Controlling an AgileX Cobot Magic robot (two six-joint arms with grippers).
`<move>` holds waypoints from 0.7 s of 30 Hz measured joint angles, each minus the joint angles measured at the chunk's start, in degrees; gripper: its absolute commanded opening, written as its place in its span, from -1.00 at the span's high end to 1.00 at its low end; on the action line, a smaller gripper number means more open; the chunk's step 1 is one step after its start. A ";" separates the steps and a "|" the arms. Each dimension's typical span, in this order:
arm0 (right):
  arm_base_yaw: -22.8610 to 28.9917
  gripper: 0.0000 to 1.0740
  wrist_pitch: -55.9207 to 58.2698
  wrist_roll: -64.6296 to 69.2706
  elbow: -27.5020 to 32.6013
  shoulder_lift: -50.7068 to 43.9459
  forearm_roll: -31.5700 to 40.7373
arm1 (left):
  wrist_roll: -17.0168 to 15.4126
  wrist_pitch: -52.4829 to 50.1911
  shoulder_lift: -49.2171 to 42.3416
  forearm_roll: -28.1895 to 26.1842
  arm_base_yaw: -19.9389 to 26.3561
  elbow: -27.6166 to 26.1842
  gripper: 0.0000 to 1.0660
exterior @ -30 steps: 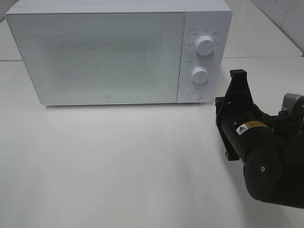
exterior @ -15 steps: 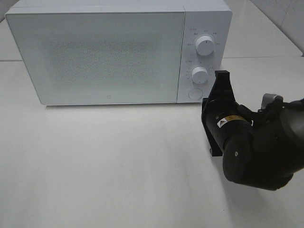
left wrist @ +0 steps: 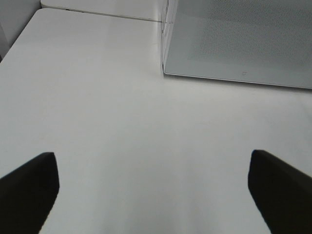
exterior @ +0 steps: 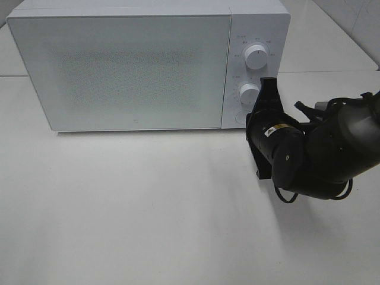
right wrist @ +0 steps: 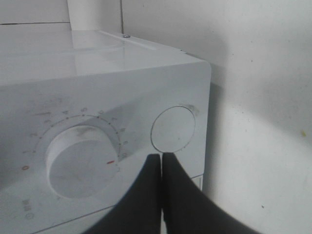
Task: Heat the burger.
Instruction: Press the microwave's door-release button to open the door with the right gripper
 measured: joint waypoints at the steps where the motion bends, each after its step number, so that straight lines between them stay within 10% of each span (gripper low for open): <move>1: 0.00 1.00 0.00 0.00 0.00 0.00 0.00 | 0.00 0.00 0.00 0.00 0.00 0.00 -0.83; 21: -2.69 1.00 1.20 0.11 -7.56 7.91 -1.66 | 0.00 0.00 0.00 0.00 0.00 0.00 -0.83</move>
